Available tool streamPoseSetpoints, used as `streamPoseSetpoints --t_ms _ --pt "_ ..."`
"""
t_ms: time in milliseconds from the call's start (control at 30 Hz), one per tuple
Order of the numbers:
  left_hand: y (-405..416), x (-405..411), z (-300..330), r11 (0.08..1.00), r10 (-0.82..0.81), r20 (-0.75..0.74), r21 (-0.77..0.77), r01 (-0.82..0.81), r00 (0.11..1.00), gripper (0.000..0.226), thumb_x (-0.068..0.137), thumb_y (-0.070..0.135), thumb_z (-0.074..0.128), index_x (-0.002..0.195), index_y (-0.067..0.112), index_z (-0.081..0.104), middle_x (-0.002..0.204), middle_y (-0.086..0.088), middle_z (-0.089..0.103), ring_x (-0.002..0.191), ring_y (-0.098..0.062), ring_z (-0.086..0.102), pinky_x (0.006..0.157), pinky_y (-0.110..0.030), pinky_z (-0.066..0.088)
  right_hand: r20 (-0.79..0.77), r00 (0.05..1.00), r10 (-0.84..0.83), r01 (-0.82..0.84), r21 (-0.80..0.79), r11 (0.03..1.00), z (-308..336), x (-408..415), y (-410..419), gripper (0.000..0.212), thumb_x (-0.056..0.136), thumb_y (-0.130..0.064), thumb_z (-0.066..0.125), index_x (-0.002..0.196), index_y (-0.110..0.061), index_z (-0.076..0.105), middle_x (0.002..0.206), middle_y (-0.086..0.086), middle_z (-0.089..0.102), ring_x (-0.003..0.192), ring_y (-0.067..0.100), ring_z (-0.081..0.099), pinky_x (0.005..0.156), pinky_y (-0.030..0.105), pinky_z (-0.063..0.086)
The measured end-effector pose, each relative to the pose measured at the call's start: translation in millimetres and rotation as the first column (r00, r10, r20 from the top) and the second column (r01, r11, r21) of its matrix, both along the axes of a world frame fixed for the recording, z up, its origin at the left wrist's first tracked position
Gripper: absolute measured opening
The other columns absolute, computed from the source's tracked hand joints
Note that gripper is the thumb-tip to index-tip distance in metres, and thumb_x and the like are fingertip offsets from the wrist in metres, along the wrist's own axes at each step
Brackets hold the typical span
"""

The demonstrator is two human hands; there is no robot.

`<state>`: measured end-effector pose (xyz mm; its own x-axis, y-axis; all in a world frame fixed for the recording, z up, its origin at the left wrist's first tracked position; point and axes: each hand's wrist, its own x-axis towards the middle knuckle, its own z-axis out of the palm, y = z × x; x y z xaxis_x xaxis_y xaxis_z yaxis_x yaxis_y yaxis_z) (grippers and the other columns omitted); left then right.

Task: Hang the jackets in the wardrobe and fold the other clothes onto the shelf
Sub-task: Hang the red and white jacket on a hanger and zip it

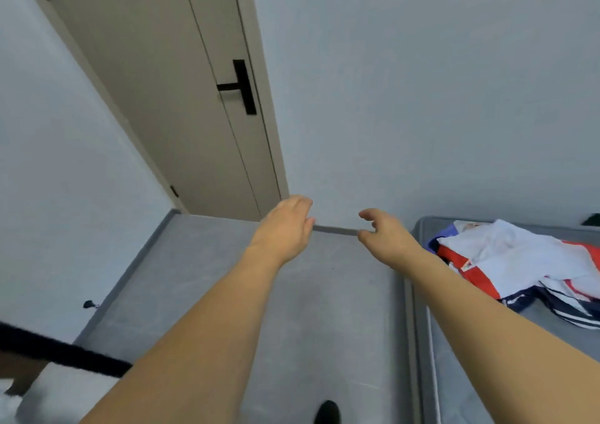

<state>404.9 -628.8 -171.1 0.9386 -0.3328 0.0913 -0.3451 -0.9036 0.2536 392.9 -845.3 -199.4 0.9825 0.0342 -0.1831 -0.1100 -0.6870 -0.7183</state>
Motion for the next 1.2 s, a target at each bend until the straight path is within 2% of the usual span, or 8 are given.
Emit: streamPoseSetpoints --t_ms 300,433,667,733,867,1033,1133,1200 --pt "-240 131 -16 0.936 -0.345 -0.097 0.031 0.349 0.934 0.043 0.103 0.026 0.043 0.142 0.007 0.045 0.144 -0.011 0.045 0.129 -0.028 0.044 0.106 -0.036 0.036 -0.051 0.891 -0.451 0.454 0.085 0.887 -32 32 -220 0.047 0.090 -0.012 0.053 0.136 -0.010 0.051 0.132 0.008 0.057 0.094 0.015 0.054 0.078 0.017 0.034" --pt "-359 160 -43 0.886 -0.446 -0.186 0.048 0.461 0.876 0.042 0.102 0.025 0.045 0.141 0.008 0.047 0.144 -0.009 0.045 0.129 -0.028 0.045 0.106 -0.036 0.035 -0.110 0.791 -0.602 0.612 0.104 0.784 -67 35 -327 0.049 0.093 -0.014 0.052 0.141 -0.012 0.046 0.145 0.006 0.048 0.128 0.024 0.048 0.097 0.027 0.036" --pt "-531 225 -124 0.847 -0.510 -0.348 -0.042 0.531 0.786 0.033 0.099 0.020 0.050 0.127 0.004 0.057 0.133 -0.013 0.055 0.109 -0.023 0.052 0.090 -0.028 0.037 -0.278 0.510 -0.814 0.856 0.079 0.510 -143 52 -487 0.051 0.092 -0.014 0.051 0.142 -0.011 0.044 0.141 0.011 0.050 0.117 0.026 0.054 0.084 0.027 0.037" --pt "-585 252 -170 0.860 -0.500 -0.380 -0.108 0.499 0.778 0.032 0.098 0.019 0.051 0.120 -0.001 0.060 0.125 -0.016 0.060 0.098 -0.021 0.052 0.082 -0.029 0.037 -0.305 0.434 -0.848 0.899 0.080 0.432 -181 67 -524 0.051 0.092 -0.014 0.051 0.142 -0.011 0.043 0.143 0.010 0.048 0.121 0.027 0.052 0.086 0.027 0.036" --pt "-682 286 -293 0.876 -0.411 -0.634 -0.075 0.476 0.655 0.043 0.096 0.031 0.050 0.136 0.015 0.053 0.139 -0.004 0.053 0.121 -0.022 0.052 0.098 -0.033 0.042 -0.395 0.299 -0.869 0.953 0.087 0.289 -273 90 -573 0.052 0.093 -0.015 0.051 0.144 -0.015 0.042 0.142 0.007 0.048 0.115 0.026 0.054 0.087 0.030 0.040" --pt "-739 270 -429 0.813 -0.333 -0.677 0.146 0.564 0.656 0.056 0.089 0.045 0.055 0.129 0.008 0.042 0.121 -0.007 0.052 0.110 -0.030 0.054 0.075 -0.034 0.041 -0.563 0.084 -0.822 0.995 0.098 0.034 -372 108 -607 0.052 0.094 -0.009 0.049 0.144 -0.001 0.038 0.136 0.025 0.049 0.105 0.037 0.054 0.086 0.043 0.046" --pt "-745 258 -453 0.821 -0.403 -0.642 0.063 0.568 0.653 0.027 0.092 0.030 0.048 0.112 0.013 0.042 0.095 -0.001 0.054 0.094 -0.028 0.056 0.069 -0.034 0.040 -0.607 0.048 -0.793 0.990 0.135 -0.043 -408 116 -618 0.054 0.094 -0.016 0.054 0.144 -0.007 0.036 0.125 0.012 0.050 0.101 0.025 0.047 0.086 0.038 0.042" --pt "-737 251 -444 0.741 -0.519 -0.655 -0.024 0.671 0.549 0.010 0.094 0.026 0.042 0.097 0.017 0.045 0.084 0.002 0.053 0.082 -0.023 0.053 0.062 -0.032 0.037 -0.655 -0.055 -0.753 0.962 0.168 -0.216 -417 125 -628 0.066 0.093 -0.030 0.059 0.148 -0.011 0.027 0.131 0.008 0.047 0.107 0.027 0.049 0.090 0.040 0.043"
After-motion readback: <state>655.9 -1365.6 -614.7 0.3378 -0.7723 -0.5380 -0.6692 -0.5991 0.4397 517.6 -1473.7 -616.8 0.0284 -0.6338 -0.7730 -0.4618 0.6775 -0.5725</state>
